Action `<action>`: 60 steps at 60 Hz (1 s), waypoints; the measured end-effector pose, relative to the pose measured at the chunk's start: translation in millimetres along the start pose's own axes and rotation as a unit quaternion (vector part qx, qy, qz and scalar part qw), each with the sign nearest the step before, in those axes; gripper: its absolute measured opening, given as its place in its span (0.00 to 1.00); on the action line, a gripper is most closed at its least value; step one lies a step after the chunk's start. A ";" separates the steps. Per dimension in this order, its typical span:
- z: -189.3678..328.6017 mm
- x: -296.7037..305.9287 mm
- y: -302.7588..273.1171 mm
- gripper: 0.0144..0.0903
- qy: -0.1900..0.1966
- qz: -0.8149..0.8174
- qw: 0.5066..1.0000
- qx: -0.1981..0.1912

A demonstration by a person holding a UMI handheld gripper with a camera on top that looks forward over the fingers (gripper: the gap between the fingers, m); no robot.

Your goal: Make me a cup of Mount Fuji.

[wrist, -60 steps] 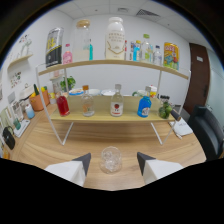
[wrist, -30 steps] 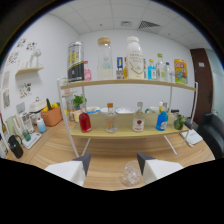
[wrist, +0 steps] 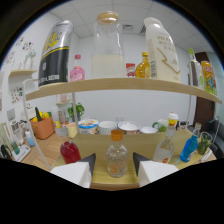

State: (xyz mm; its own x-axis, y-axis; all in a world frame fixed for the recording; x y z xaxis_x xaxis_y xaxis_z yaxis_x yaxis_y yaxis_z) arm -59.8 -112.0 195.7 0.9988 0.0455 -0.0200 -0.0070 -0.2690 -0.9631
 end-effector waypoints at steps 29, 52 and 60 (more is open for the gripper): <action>12.1 8.1 2.9 0.28 0.008 -0.003 1.000 -0.007; -57.3 -6.9 25.1 0.27 -0.004 0.019 1.000 0.000; -73.0 -7.5 66.7 0.28 0.001 0.031 0.999 -0.028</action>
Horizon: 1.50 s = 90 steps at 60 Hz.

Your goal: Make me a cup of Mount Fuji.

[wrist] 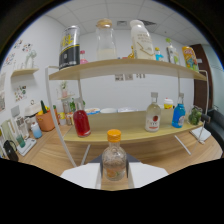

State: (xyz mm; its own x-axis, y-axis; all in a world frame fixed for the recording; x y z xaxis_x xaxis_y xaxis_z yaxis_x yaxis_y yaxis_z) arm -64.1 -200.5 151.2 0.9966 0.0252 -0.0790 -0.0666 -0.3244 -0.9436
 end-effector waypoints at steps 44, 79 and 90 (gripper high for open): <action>-1.6 12.4 27.3 0.27 -0.135 0.686 0.713 -0.051; -13.0 10.8 4.0 0.27 -0.123 0.617 0.777 -0.025; -28.6 -5.7 -37.1 0.28 -0.075 0.332 0.939 0.043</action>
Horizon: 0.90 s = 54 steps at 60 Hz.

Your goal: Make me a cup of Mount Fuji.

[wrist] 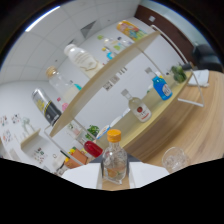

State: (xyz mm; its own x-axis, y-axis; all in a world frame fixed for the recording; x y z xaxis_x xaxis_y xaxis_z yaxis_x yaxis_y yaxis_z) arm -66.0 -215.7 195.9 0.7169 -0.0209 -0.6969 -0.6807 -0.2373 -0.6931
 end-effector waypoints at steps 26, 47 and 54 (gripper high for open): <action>51.9 -6.1 164.4 0.27 0.019 -0.333 0.936 -0.109; 66.3 22.2 214.6 0.27 0.059 -0.349 0.916 -0.189; 70.4 22.8 218.0 0.28 0.069 -0.345 0.916 -0.193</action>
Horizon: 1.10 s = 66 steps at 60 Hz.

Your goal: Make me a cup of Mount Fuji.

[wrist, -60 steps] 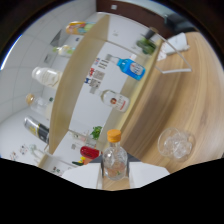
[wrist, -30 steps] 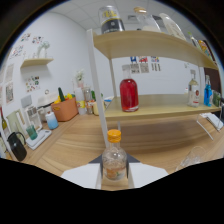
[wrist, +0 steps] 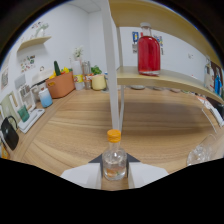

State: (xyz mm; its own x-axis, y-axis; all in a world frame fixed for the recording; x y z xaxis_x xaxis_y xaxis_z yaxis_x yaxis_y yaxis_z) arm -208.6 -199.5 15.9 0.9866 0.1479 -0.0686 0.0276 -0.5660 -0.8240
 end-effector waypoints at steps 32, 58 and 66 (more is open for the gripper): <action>-23.7 -5.0 11.2 0.92 -0.034 0.002 0.999 -0.012; -153.6 62.4 -51.3 0.95 -0.032 -0.068 0.994 0.079; -182.5 114.3 -50.9 0.94 -0.004 -0.045 0.995 0.090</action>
State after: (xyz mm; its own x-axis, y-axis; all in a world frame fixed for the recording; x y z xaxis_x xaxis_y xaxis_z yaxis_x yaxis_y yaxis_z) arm -67.9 -301.8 152.7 0.9803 0.1976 0.0066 0.0861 -0.3967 -0.9139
